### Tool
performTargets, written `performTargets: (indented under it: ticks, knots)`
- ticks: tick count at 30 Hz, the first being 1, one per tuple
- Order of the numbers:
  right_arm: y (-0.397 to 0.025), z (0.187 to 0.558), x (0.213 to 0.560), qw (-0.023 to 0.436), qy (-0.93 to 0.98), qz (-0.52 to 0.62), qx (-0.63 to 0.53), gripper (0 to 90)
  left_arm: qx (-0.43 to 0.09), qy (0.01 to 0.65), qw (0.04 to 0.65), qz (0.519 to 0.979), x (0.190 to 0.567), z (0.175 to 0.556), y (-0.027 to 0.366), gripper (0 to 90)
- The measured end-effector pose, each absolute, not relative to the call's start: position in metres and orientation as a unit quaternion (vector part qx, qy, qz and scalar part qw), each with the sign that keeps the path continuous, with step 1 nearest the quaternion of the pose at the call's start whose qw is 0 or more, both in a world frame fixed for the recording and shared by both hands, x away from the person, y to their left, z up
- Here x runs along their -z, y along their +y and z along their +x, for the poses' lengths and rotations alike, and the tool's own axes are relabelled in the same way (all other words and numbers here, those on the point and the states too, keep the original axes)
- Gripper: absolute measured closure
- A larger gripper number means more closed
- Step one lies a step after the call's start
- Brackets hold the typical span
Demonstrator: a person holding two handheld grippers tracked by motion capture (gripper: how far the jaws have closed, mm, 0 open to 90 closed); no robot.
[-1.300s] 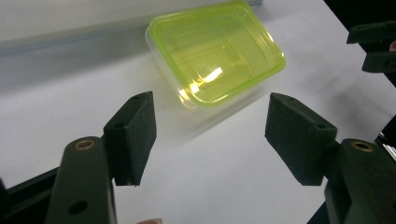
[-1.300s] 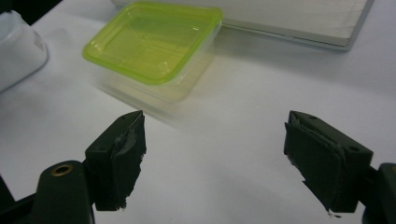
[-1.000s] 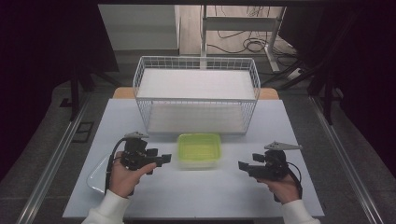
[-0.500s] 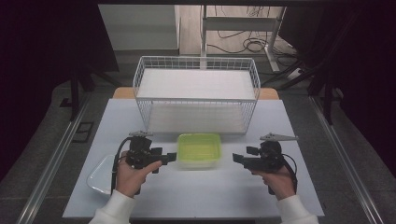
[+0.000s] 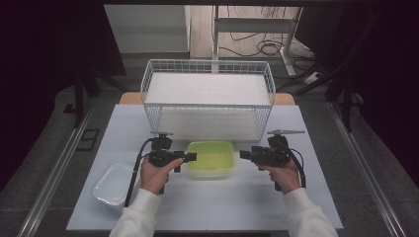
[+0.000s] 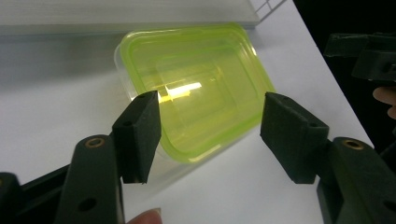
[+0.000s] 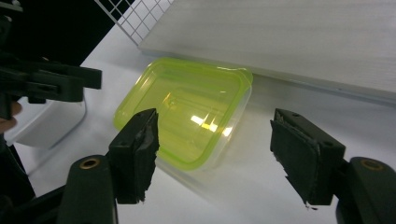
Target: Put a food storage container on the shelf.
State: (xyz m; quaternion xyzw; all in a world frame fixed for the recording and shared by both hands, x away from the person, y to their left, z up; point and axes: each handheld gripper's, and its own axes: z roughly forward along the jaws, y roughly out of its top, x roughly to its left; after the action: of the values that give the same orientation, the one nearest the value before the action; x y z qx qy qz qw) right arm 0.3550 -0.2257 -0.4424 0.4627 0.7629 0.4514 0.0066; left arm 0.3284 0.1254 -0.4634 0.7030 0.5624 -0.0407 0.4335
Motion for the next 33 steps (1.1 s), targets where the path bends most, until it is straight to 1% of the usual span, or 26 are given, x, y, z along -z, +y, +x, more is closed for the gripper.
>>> performTargets:
  ticks: [7,9,14,19,20,24,27,30,33]
  knots:
    - [-0.214,0.374,0.456,-0.015,0.763,0.474,-0.439,38.0,0.050,0.584,0.411,0.699,0.477,0.346,0.131,43.5]
    - [-0.213,0.379,0.462,-0.029,0.757,0.486,-0.436,39.2,0.058,0.586,0.410,0.697,0.479,0.350,0.133,44.6]
    - [-0.210,0.387,0.472,-0.043,0.752,0.502,-0.425,42.0,0.070,0.597,0.405,0.689,0.486,0.355,0.135,46.6]
    - [-0.205,0.395,0.483,-0.067,0.747,0.515,-0.416,45.4,0.084,0.599,0.401,0.688,0.493,0.361,0.135,51.1]
    - [-0.205,0.396,0.485,-0.070,0.745,0.518,-0.415,46.0,0.089,0.603,0.404,0.682,0.495,0.362,0.136,51.8]
    - [-0.202,0.401,0.493,-0.094,0.736,0.523,-0.419,50.5,0.105,0.603,0.406,0.678,0.500,0.365,0.136,55.5]
    - [-0.200,0.404,0.498,-0.110,0.732,0.527,-0.418,54.4,0.112,0.606,0.405,0.676,0.504,0.366,0.137,60.9]
    - [-0.197,0.405,0.502,-0.117,0.727,0.537,-0.413,57.7,0.122,0.605,0.403,0.675,0.509,0.367,0.137,62.5]
    - [-0.196,0.406,0.505,-0.128,0.724,0.539,-0.411,63.4,0.131,0.600,0.407,0.676,0.510,0.368,0.136,65.6]
